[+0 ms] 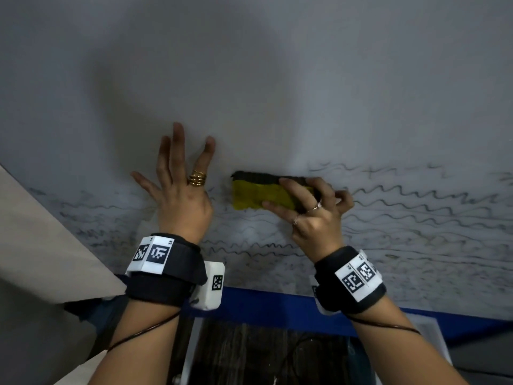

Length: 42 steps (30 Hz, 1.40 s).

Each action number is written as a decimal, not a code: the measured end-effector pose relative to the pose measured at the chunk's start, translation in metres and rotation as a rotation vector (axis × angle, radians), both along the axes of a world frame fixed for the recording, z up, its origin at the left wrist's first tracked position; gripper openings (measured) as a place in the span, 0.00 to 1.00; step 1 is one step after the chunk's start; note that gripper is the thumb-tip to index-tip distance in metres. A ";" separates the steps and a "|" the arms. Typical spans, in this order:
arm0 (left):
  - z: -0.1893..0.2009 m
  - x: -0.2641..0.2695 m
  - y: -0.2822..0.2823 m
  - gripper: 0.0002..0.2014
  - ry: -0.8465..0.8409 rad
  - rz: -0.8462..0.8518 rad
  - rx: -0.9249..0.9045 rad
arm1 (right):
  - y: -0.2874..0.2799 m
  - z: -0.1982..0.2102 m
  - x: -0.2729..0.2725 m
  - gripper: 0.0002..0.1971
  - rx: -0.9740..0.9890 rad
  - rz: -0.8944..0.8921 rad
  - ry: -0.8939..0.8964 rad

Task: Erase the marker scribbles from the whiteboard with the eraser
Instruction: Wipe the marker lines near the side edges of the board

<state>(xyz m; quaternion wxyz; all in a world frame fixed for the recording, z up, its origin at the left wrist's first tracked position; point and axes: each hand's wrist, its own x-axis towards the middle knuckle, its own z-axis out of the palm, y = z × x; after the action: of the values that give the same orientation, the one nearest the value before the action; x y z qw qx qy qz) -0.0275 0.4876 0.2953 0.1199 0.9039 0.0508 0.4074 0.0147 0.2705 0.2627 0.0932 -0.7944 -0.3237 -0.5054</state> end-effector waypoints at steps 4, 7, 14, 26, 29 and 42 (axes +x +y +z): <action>0.000 0.003 -0.008 0.50 -0.024 0.012 -0.056 | -0.007 0.042 0.000 0.25 0.129 0.057 -0.075; 0.002 0.001 -0.010 0.49 -0.023 -0.002 -0.089 | -0.010 0.051 0.005 0.31 0.169 0.016 -0.108; 0.013 -0.006 -0.037 0.38 -0.146 -0.085 -0.148 | -0.028 0.032 0.001 0.24 0.041 -0.017 -0.059; -0.032 0.007 -0.077 0.09 -0.308 -0.276 0.013 | -0.057 0.013 -0.001 0.26 0.039 -0.073 -0.071; -0.016 0.009 -0.087 0.16 -0.332 -0.243 0.029 | -0.067 0.045 0.000 0.23 0.013 -0.065 -0.117; -0.037 0.020 -0.127 0.11 -0.466 -0.193 0.053 | -0.088 -0.014 0.016 0.24 0.153 -0.108 -0.206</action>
<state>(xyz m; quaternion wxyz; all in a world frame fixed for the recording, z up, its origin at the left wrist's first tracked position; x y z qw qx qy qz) -0.0079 0.3607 0.2579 0.1427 0.7890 -0.0755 0.5928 0.0304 0.1825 0.2484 0.0924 -0.7450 -0.2489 -0.6119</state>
